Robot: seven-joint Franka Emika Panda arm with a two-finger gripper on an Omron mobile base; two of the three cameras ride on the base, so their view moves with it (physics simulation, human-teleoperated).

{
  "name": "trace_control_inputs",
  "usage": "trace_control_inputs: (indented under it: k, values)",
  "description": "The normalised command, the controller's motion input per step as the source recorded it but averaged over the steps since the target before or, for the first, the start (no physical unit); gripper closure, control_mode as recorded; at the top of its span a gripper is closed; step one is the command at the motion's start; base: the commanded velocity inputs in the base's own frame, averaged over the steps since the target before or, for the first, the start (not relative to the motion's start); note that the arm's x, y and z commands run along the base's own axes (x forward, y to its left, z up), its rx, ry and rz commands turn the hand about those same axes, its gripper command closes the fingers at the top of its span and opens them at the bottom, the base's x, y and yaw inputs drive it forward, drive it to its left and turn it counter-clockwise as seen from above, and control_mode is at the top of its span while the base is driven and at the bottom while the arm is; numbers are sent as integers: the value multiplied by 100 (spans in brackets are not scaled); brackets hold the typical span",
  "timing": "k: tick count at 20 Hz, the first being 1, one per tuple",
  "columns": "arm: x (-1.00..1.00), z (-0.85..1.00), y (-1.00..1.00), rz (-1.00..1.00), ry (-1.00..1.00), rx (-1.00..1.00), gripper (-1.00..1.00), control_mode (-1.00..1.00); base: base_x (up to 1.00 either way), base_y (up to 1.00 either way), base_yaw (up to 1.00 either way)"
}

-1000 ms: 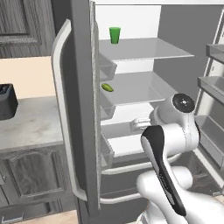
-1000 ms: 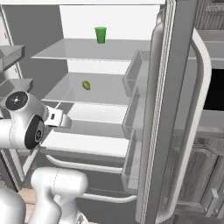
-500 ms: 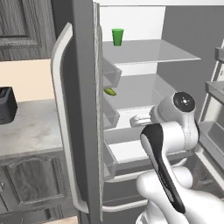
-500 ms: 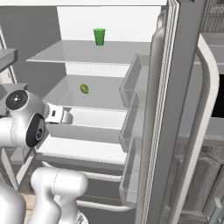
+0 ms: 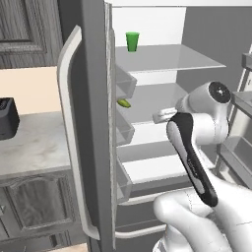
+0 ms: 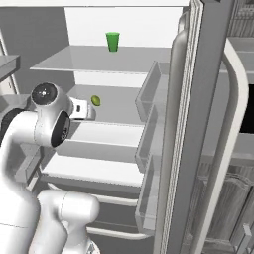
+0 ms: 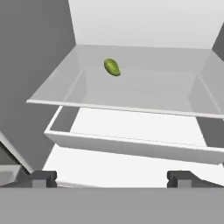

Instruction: Pick the mango and pear from the fridge and place them on the plate next to the blender to make a fruit smoothie.

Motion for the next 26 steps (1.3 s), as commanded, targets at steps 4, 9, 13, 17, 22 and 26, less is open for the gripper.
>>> trace_control_inputs:
  k: [4,9,13,17,22,26]
  values:
    - [76,0,0,14,6,0,-100,-100,0,0,0]
    - [95,-23,12,1,4,0,-100,-100,0,0,0]
    - [93,-56,25,-1,-4,0,-100,-100,0,0,0]
    - [96,-39,35,-5,-8,0,-100,-100,0,0,0]
    - [70,-29,15,-5,0,0,-100,-100,0,0,0]
    - [61,0,1,-9,7,0,-100,-100,0,0,0]
